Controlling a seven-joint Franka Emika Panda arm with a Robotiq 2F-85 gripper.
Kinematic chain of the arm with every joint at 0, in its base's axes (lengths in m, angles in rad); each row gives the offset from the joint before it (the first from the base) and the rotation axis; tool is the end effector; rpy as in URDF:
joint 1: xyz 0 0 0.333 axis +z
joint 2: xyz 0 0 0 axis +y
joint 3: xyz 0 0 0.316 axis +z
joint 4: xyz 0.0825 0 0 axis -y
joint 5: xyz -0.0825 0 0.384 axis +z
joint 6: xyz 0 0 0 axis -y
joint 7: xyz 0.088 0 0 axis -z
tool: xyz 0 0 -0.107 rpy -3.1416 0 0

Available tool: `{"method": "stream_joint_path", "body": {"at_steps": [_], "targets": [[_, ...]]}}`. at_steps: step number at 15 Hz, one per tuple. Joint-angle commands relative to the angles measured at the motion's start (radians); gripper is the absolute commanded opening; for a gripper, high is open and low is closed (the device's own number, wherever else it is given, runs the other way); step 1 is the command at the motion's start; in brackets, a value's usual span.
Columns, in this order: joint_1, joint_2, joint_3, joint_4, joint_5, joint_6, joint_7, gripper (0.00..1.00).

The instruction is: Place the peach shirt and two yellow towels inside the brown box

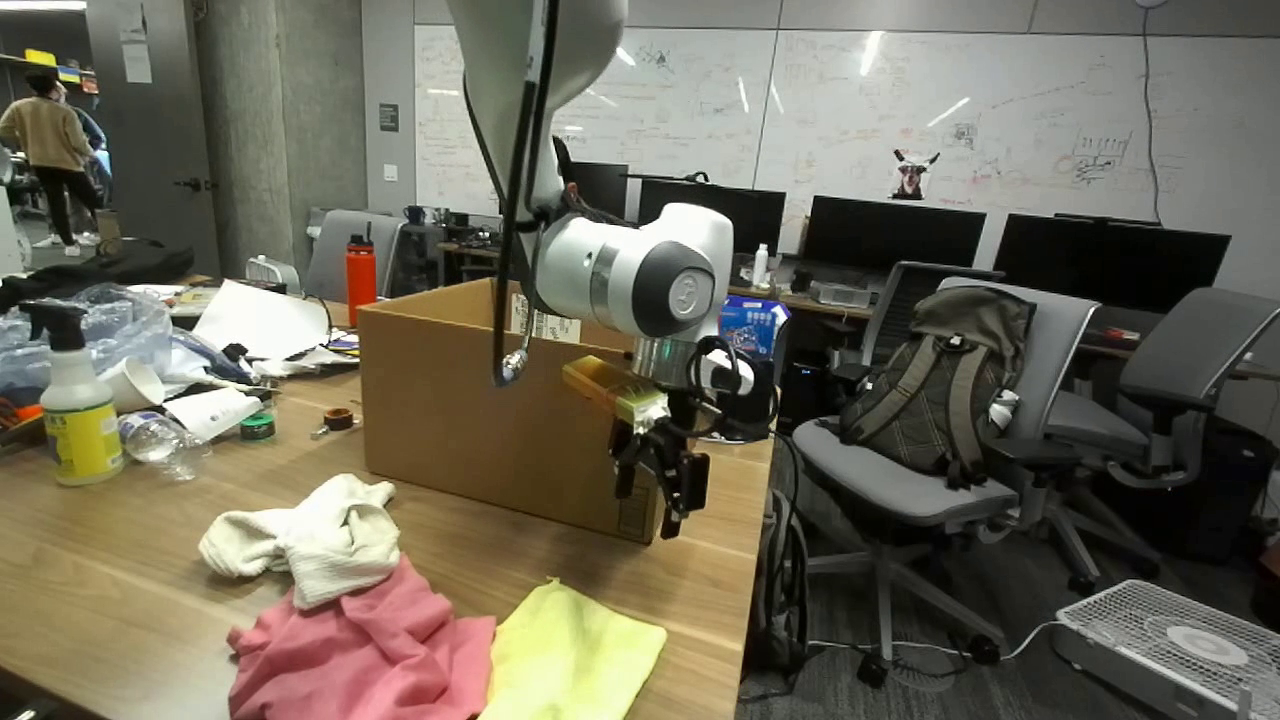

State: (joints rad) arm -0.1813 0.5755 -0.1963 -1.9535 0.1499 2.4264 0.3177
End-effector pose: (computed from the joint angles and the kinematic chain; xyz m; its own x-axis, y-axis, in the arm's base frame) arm 0.5659 -0.2215 0.1772 0.7028 -0.7073 -0.0760 -0.7062 -0.7066 0.0445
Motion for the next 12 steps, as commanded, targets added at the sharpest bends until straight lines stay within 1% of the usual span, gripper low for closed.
{"method": "stream_joint_path", "body": {"at_steps": [1, 7, 12], "targets": [[0.014, 0.032, -0.042, 0.049, -0.015, -0.011, 0.073, 1.0], [0.041, 0.024, -0.095, 0.019, -0.056, -0.038, 0.167, 1.0], [0.073, 0.021, -0.123, 0.005, -0.122, -0.161, 0.236, 1.0]]}}
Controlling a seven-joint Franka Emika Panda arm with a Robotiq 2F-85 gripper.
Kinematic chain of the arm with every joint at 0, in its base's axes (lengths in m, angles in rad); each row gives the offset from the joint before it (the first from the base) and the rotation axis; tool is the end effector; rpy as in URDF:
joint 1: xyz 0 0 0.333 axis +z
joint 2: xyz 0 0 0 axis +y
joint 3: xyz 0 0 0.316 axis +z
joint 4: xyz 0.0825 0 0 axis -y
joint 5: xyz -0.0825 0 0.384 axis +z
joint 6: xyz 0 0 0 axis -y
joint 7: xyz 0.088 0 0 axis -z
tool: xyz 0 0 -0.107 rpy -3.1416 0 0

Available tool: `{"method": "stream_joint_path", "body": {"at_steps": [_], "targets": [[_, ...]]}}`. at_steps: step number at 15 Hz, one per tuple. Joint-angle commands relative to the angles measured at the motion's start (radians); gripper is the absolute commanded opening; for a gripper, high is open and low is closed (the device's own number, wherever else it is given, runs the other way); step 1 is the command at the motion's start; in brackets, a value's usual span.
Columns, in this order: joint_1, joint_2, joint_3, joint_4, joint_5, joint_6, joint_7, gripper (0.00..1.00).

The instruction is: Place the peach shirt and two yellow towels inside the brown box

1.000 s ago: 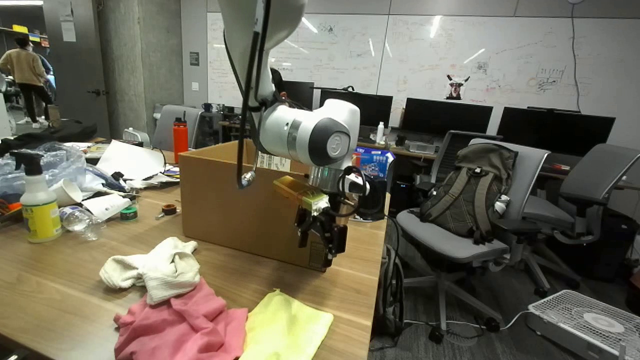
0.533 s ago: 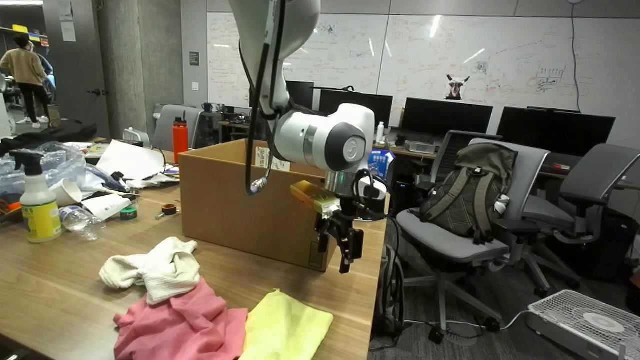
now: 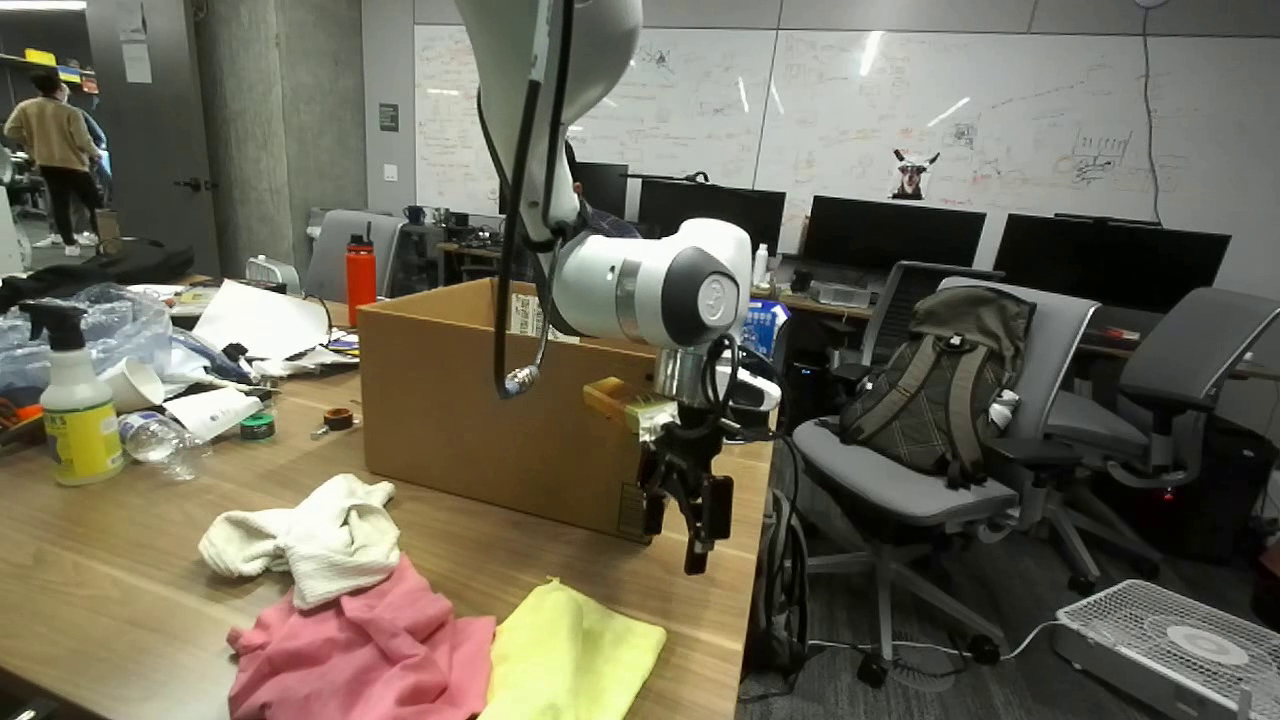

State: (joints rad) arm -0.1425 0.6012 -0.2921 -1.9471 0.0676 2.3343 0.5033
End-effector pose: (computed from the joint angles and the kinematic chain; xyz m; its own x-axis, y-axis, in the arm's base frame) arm 0.5429 -0.2490 0.1654 0.5654 -0.8186 -0.1008 -0.7951 -0.5735 0.1973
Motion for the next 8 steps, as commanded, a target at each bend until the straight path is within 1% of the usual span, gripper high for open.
{"method": "stream_joint_path", "body": {"at_steps": [1, 5, 8], "targets": [[0.039, -0.004, -0.029, -0.002, -0.051, -0.093, 0.064, 1.0], [0.036, 0.0, -0.011, 0.009, -0.065, -0.216, 0.072, 1.0], [0.028, 0.009, 0.001, 0.022, -0.055, -0.282, 0.064, 1.0]]}}
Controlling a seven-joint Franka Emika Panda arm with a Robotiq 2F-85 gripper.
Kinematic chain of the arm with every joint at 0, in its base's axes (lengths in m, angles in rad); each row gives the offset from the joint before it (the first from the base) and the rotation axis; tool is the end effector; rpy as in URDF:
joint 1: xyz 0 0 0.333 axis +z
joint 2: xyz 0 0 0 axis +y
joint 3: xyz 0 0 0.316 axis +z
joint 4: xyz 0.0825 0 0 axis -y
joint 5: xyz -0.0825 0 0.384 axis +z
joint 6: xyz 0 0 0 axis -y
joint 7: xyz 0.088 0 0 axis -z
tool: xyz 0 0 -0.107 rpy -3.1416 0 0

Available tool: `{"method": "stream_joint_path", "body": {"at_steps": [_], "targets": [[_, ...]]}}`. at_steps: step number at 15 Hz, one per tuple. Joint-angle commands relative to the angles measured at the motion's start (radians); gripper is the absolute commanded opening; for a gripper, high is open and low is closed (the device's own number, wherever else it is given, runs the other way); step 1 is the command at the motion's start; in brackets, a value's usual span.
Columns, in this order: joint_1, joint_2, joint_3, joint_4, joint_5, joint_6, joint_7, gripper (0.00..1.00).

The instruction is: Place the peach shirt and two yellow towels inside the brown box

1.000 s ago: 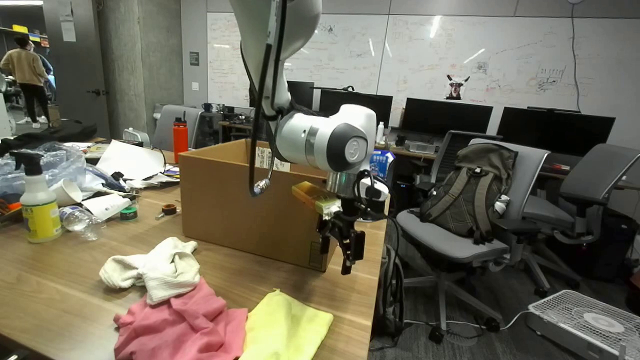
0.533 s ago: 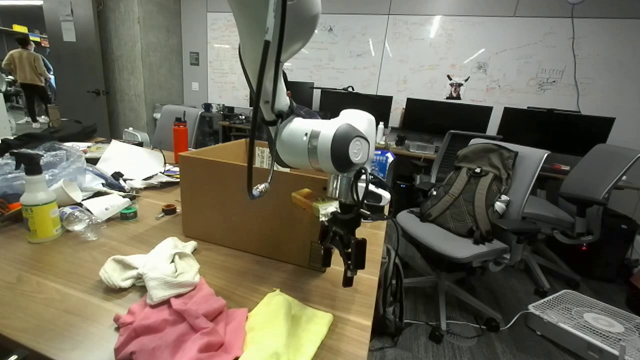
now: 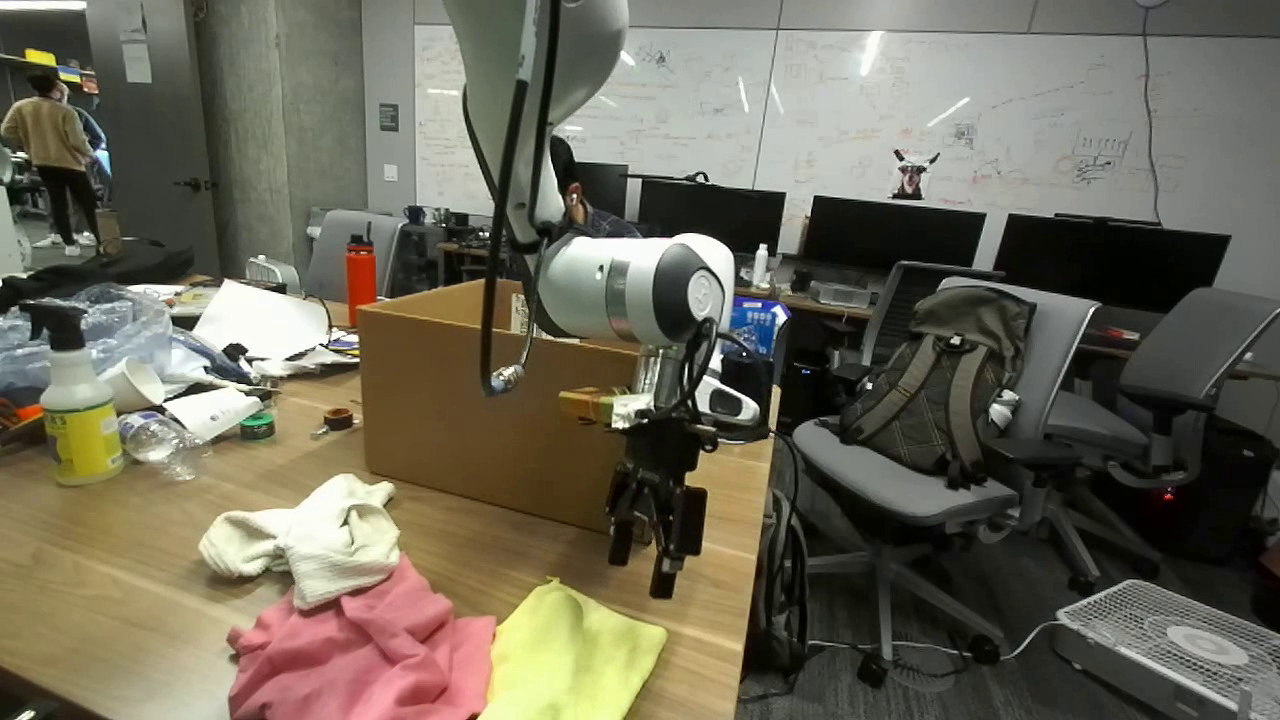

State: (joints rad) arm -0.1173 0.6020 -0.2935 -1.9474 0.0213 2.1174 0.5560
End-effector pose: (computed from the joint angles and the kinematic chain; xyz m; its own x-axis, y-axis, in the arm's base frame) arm 0.5217 -0.2280 0.1539 0.5120 -0.8206 -0.2538 -0.7488 -0.5712 0.3363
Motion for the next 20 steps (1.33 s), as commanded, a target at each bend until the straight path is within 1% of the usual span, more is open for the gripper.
{"method": "stream_joint_path", "body": {"at_steps": [1, 6, 9, 15, 20], "targets": [[-0.002, 0.015, 0.008, 0.03, -0.002, -0.082, 0.006, 1.0], [-0.026, 0.03, 0.029, 0.041, 0.033, -0.115, -0.032, 1.0], [-0.045, 0.051, 0.044, 0.053, 0.071, -0.092, -0.062, 1.0], [-0.081, 0.085, 0.064, 0.086, 0.144, -0.089, -0.114, 1.0], [-0.101, 0.123, 0.068, 0.104, 0.175, -0.066, -0.135, 1.0]]}}
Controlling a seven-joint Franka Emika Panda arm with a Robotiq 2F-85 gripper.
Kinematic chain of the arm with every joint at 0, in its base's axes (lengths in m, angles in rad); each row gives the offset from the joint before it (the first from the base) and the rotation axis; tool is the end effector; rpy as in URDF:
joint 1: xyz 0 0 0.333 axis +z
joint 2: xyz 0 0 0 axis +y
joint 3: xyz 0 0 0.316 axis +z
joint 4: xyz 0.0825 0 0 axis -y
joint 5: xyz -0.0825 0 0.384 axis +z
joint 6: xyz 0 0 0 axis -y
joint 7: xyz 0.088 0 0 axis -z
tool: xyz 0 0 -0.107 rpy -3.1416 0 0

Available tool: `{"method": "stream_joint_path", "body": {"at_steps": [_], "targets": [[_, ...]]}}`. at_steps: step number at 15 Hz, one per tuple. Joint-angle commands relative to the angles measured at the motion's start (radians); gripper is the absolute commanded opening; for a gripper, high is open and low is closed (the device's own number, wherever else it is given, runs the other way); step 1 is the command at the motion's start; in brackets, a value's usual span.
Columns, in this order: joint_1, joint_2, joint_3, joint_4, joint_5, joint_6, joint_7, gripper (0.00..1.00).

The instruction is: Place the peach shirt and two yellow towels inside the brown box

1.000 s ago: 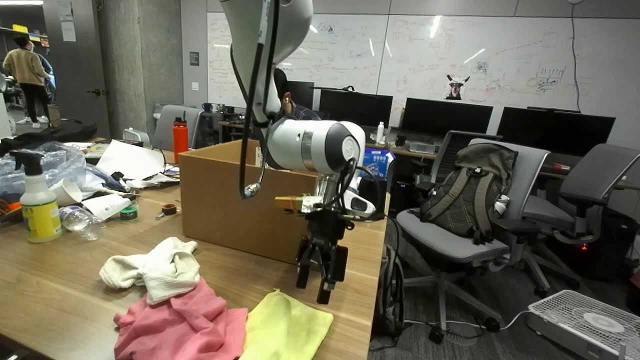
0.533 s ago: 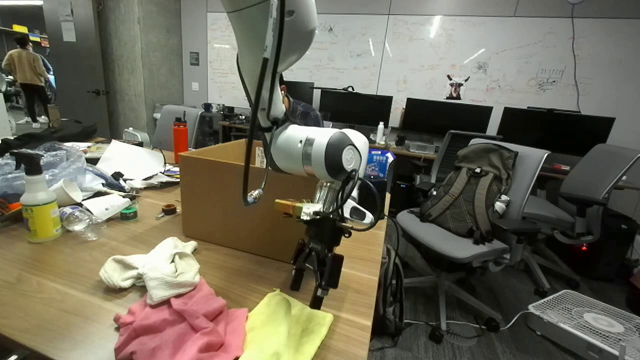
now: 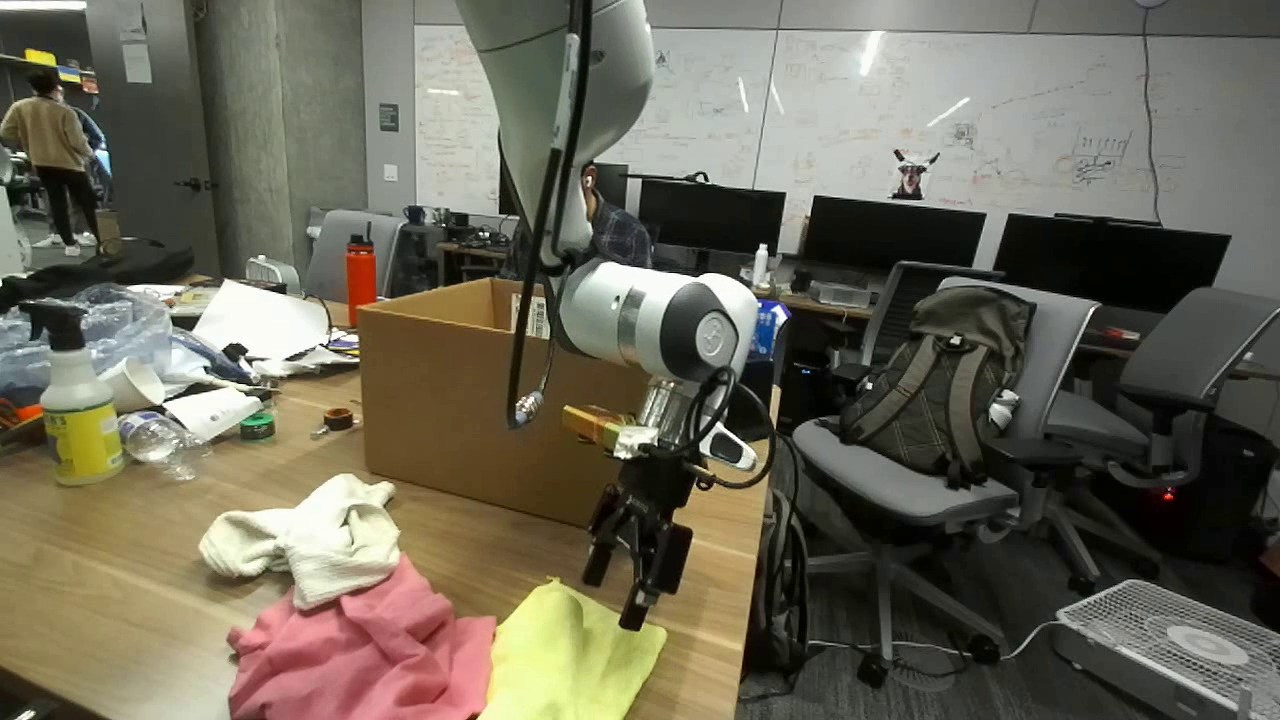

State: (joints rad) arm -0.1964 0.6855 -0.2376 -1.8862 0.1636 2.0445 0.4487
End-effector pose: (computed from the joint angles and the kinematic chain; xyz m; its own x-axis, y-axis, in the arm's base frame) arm 0.5170 -0.2325 0.1192 0.4603 -0.7899 -0.4052 -0.7705 -0.5822 0.2597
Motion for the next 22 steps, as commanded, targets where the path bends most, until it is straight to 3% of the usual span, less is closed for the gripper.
{"method": "stream_joint_path", "body": {"at_steps": [1, 12, 22], "targets": [[-0.023, 0.055, 0.011, 0.052, 0.035, 0.013, -0.025, 1.0], [0.008, 0.115, -0.006, 0.045, 0.018, 0.082, 0.016, 1.0], [0.046, 0.108, -0.035, 0.037, 0.026, 0.088, 0.212, 1.0]]}}
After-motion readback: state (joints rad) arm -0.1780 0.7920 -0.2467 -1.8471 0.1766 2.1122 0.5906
